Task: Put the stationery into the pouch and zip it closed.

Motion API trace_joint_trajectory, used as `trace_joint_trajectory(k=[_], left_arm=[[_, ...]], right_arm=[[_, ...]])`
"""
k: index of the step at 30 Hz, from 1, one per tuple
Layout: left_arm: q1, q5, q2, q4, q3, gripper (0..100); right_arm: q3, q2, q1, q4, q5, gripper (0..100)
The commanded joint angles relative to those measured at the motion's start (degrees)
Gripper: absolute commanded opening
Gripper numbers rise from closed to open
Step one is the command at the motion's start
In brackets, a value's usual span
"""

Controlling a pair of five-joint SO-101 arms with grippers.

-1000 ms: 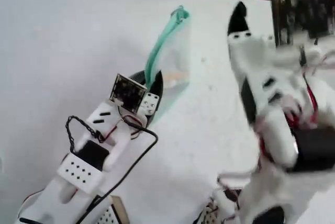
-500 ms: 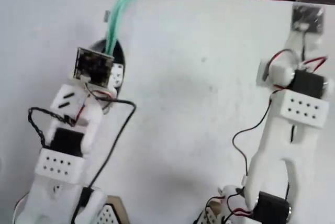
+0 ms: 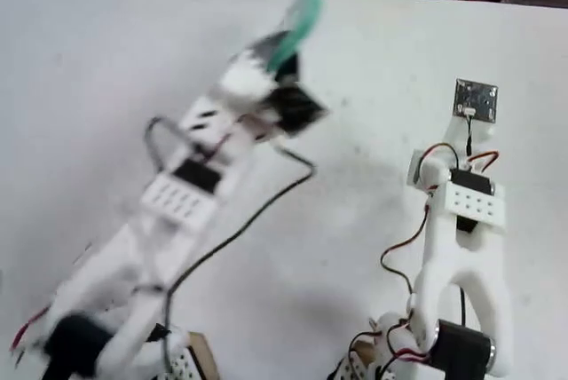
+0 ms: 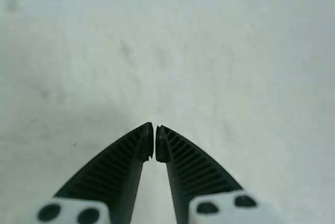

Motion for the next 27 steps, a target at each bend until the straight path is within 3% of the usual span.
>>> trace_joint_trajectory(k=[1, 6, 13, 15, 18, 20, 27], left_arm=[[6.5, -8.7, 20.4, -2.8, -13.5, 2], [11.5, -9.1, 35.0, -4.0, -15.1, 2], [16.6, -3.9, 33.1, -4.9, -8.6, 3], [17.0, -3.3, 32.1, -4.9, -7.0, 9], [17.0, 5.5, 30.9, -3.3, -5.8, 16], [17.0, 9.8, 29.8, 3.5, -7.2, 18], [17.1, 21.0, 19.6, 45.1, -20.1, 23]], right_arm=[[-0.2, 1.1, -0.2, -3.0, -0.2, 1.8], [-0.2, 2.2, -0.1, -4.8, -0.1, 1.8], [-1.4, 2.7, 2.4, -4.8, -0.6, 1.8], [-1.4, 2.7, 3.5, -4.7, -0.6, 2.0], [-1.4, 2.5, 4.8, -4.5, -0.6, 2.1], [-1.4, 2.3, 5.1, -4.3, -0.6, 2.1], [-1.4, 2.2, 6.3, -4.3, -0.6, 2.1]])
